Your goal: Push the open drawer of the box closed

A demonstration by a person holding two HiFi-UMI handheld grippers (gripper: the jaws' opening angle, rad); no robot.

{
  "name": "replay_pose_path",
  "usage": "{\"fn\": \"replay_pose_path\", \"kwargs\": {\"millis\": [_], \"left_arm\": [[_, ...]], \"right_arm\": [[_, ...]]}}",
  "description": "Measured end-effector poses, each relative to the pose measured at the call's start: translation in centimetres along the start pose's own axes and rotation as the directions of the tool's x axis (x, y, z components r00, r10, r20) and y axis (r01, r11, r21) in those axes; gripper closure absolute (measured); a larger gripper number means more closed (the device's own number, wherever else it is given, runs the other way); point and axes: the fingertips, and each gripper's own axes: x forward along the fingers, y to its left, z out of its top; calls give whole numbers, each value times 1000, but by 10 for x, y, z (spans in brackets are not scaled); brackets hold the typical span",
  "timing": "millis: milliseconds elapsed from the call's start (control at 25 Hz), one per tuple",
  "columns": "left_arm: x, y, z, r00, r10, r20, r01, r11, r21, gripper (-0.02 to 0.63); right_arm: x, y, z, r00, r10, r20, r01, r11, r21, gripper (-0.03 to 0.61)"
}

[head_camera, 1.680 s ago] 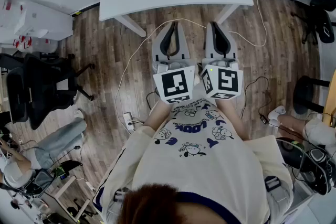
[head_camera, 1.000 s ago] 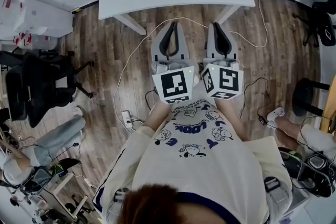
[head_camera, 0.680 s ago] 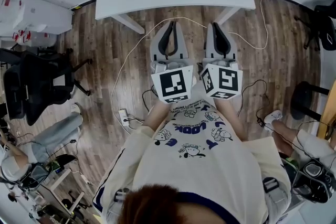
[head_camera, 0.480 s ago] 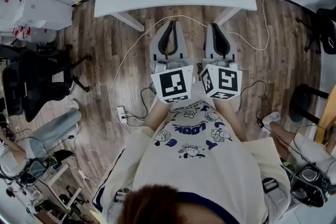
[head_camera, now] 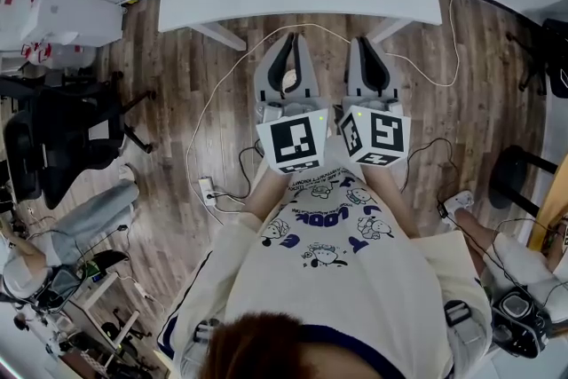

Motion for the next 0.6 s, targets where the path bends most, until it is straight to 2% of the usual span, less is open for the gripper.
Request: {"fn": "replay_pose_path", "kwargs": {"millis": [600], "left_arm": [[111,26,10,995,-104,-7,104,995,3,591]], "right_arm": [[102,-9,9,998,-66,-12,67,998,14,536]]}}
